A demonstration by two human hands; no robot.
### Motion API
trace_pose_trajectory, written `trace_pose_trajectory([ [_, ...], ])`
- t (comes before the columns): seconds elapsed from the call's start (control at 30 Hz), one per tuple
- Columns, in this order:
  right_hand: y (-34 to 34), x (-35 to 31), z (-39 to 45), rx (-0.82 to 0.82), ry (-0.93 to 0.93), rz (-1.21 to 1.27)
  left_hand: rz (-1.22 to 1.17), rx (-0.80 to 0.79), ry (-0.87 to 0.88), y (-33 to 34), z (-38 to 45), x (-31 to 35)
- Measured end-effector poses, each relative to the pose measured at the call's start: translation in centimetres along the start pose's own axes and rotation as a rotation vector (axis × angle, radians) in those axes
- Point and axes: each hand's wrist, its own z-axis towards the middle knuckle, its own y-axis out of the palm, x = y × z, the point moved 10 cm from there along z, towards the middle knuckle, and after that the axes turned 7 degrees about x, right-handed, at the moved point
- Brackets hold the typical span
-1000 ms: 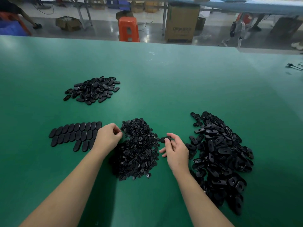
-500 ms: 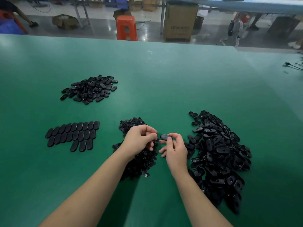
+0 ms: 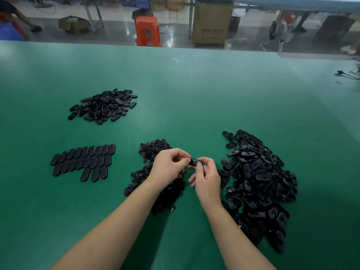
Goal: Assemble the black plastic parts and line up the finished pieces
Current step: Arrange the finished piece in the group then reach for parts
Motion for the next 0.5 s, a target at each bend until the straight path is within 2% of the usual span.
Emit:
trace_pose_trajectory([
  [0.27,-0.1,0.0,0.0,0.019,-0.009,0.013,-0.003,-0.010,-0.063,1.1,0.1,-1.0],
  [0.5,0.1,0.3,0.0,-0.008,-0.008,0.006,-0.060,0.042,-0.145,1.1,0.0,-1.5],
])
